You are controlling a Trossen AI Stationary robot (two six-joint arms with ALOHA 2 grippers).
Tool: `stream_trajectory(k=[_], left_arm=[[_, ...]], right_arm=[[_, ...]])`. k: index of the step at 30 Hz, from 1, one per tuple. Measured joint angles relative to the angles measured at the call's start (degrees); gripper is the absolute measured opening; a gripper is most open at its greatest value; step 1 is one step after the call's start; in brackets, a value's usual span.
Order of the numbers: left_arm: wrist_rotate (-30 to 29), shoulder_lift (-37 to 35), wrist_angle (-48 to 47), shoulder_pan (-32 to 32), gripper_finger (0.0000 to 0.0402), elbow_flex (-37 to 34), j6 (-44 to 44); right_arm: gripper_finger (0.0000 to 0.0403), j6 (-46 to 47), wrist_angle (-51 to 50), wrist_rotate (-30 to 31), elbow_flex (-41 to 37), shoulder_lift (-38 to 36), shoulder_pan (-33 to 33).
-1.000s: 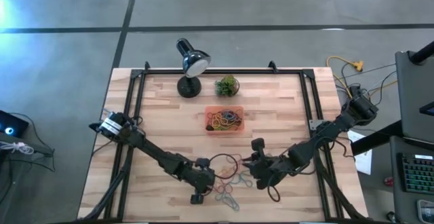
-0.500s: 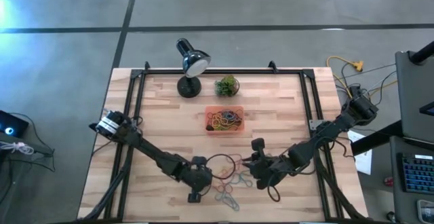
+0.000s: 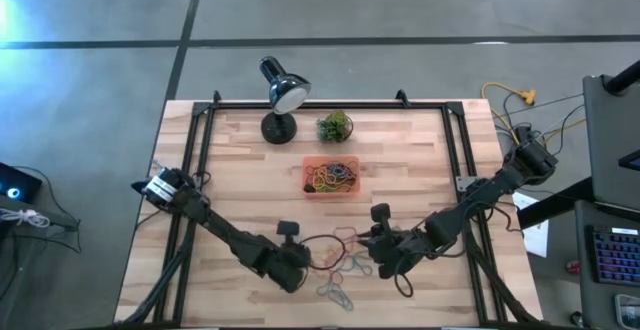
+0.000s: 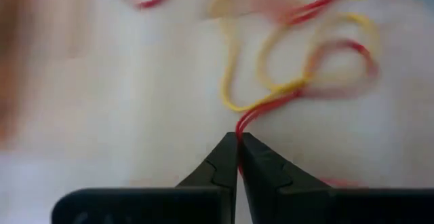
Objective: Pick and place rubber bands into bin
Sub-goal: Put the red rubber band into the orange bin
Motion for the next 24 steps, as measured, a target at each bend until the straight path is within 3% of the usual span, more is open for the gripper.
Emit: stream_trajectory(k=[6,14,24], left_arm=[[-12.0,-3.8,-2.4,-1.3,0.0000,1.0,1.3],[-20.5,-6.5,-2.4,-2.4,0.0000,2.6,6.0],[-31.7,-6.6,-2.5,-1.8,0.0000,6.3,21.0]], right_arm=[[0.0059,0.0,0.0,0.0,0.0,0.0,0.0],[0.0056,0.1,-0.6,0.0,0.0,0.0,0.0],[0.0054,0.2,-1.3,0.1,-0.1,0.0,0.0]])
